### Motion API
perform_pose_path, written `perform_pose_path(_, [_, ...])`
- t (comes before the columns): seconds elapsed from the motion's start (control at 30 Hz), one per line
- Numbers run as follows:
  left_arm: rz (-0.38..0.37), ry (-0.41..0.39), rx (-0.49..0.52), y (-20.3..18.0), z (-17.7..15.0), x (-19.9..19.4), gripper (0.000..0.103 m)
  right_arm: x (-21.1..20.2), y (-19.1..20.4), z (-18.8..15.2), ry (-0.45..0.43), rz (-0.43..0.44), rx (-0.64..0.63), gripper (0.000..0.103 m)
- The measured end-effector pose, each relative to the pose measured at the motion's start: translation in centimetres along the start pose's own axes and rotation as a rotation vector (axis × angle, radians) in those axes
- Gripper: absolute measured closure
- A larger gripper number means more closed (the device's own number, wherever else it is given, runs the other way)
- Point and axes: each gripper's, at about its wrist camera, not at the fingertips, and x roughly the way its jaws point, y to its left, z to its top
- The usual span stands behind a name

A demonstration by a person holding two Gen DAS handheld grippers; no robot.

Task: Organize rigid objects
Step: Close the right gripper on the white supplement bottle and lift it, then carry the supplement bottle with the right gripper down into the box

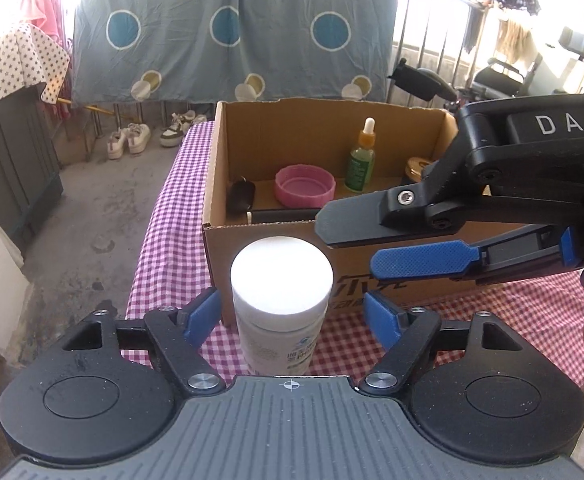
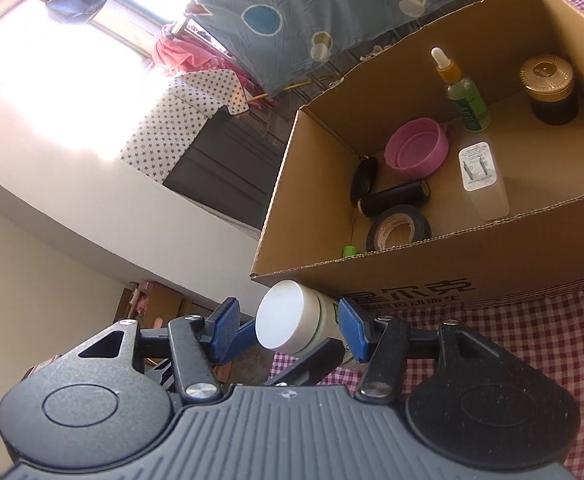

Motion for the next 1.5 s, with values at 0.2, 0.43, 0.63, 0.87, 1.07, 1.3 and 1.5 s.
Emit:
perform_pose_path(0.2, [0.017, 0.015, 0.013, -0.2, 0.1, 0.9, 0.045, 2.5, -0.4, 0.2, 0.021, -0.019, -0.013, 0.053])
perform_pose_path(0.43, [0.031, 0.019, 0.017, -0.3, 0.1, 0.7, 0.05, 2.8, -0.3, -0.2, 0.019, -0.023, -0.023, 0.06])
perform_pose_path(0.63, [0.041, 0.005, 0.022, -1.2, 0.1, -0.8, 0.05, 1.0, 0.3, -0.6, 0.006, -0.004, -0.039, 0.06])
perform_pose_path(0.87, [0.065, -0.036, 0.047, -2.5, 0.9, -3.8, 0.05, -2.0, 1.8, -1.0, -0.034, 0.044, -0.066, 0.06])
perform_pose_path(1.07, [0.085, -0.114, 0.079, -4.3, 3.5, -7.2, 0.05, -6.1, 4.5, 0.2, -0.114, 0.101, -0.134, 0.06])
perform_pose_path(1.3, [0.01, -0.199, 0.129, -7.3, 8.6, -7.9, 0.05, -11.4, 5.8, 4.5, -0.214, 0.098, -0.214, 0.06])
perform_pose_path(1.5, [-0.096, -0.163, 0.162, -10.4, 11.8, -3.5, 0.05, -13.9, 2.8, 8.1, -0.268, 0.004, -0.189, 0.06])
